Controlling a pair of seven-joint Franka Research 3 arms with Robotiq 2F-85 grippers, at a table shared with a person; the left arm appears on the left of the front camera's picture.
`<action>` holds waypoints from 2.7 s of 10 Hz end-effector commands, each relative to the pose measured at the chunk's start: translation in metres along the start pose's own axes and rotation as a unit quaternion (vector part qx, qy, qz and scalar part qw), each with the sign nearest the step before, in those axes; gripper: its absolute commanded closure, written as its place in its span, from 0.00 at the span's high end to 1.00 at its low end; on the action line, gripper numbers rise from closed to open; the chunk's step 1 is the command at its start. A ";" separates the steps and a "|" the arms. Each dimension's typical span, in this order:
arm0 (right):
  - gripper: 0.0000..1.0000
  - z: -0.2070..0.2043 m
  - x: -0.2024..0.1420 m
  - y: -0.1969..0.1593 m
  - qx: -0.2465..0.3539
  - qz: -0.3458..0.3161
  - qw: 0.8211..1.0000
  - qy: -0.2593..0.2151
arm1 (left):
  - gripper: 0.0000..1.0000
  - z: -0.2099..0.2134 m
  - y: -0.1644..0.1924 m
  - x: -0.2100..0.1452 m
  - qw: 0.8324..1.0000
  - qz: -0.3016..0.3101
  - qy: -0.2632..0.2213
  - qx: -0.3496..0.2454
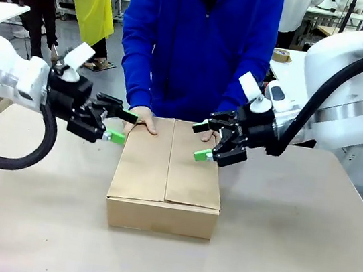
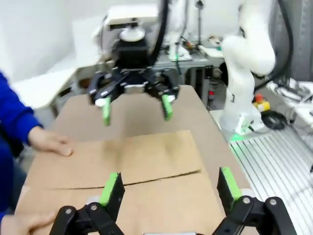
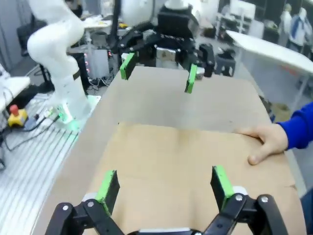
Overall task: Pack the gift set into the box.
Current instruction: Press and hold the closed box until the human finishes sealing it.
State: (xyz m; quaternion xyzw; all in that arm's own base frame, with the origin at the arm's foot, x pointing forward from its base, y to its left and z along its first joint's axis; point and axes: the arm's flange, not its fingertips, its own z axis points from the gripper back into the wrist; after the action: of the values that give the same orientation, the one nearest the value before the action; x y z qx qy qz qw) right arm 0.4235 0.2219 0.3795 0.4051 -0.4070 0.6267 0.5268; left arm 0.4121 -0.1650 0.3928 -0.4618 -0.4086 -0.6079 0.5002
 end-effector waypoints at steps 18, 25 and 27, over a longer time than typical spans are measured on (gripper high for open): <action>1.00 -0.003 -0.089 -0.046 -0.034 -0.071 0.997 0.018 | 1.00 -0.035 0.054 -0.094 1.000 -0.006 0.026 -0.009; 1.00 -0.003 -0.089 -0.046 -0.034 -0.071 0.997 0.018 | 1.00 -0.035 0.054 -0.094 1.000 -0.006 0.026 -0.009; 1.00 -0.003 -0.089 -0.046 -0.034 -0.071 0.997 0.018 | 1.00 -0.035 0.054 -0.094 1.000 -0.006 0.026 -0.009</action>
State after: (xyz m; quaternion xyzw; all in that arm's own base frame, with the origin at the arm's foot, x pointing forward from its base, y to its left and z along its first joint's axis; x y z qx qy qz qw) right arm 0.4801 0.2008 0.3020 0.4060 -0.3873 0.5771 0.5934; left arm 0.4684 -0.1873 0.2962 -0.4497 -0.3901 -0.6226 0.5080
